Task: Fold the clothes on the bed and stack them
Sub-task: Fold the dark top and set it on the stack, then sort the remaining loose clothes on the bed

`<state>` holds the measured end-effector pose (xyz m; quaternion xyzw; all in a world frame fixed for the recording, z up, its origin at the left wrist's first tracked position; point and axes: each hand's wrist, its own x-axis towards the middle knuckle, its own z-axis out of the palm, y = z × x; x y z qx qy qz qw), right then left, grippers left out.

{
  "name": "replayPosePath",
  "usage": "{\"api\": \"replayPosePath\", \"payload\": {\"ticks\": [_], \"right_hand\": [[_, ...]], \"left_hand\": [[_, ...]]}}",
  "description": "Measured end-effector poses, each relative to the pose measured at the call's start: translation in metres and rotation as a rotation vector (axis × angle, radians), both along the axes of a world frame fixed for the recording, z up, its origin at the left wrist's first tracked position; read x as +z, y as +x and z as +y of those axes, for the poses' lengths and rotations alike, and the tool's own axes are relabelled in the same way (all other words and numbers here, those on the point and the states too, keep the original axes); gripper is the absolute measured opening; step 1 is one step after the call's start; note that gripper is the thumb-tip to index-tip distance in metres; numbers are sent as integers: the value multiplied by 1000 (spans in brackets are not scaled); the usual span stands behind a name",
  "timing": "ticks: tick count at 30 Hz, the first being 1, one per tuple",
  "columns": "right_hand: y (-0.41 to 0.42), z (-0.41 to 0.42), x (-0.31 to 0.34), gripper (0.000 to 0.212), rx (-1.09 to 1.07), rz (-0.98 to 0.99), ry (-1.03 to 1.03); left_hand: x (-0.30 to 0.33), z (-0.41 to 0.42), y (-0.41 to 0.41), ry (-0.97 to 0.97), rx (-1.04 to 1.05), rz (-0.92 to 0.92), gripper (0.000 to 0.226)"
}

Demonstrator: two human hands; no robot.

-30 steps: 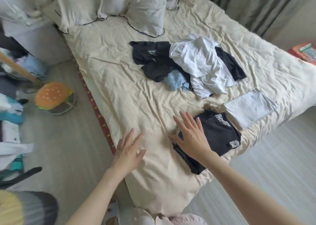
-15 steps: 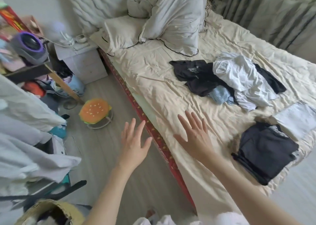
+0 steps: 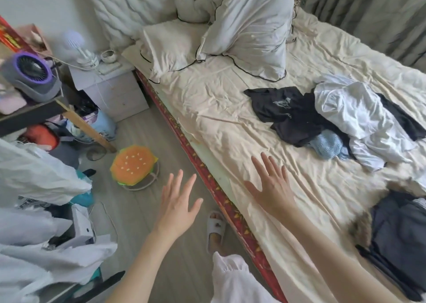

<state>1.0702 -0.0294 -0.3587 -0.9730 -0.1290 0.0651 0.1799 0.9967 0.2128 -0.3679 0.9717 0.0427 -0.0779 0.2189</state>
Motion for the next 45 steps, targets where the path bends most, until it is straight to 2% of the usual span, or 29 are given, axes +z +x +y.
{"api": "replayPosePath", "payload": {"ticks": [6,12,16,20,27,32,41,45], "right_hand": [[124,27,-2,68,-73,-25,12],[208,51,2,68,-113,-9,23],[243,54,-9,70,-161,49,10],[273,49,-30,70,-266,140,-42],[347,59,-68,68,-526,251,-125],[399,44,-101,70,-806,292,-49],[481,-60,-186,65,-800,255,-372],[510,-107,-224,66,-816,211,-445]], "left_hand": [[5,38,128,51,-55,21,67],[20,62,249,53,-79,-37,65],[3,63,295,50,-183,62,66],[-26,78,350,84,-326,165,66],[-70,81,503,158,-586,272,64],[-109,62,578,207,-737,328,66],[-229,-24,650,456,-973,233,76],[-278,-48,667,496,-961,380,88]]}}
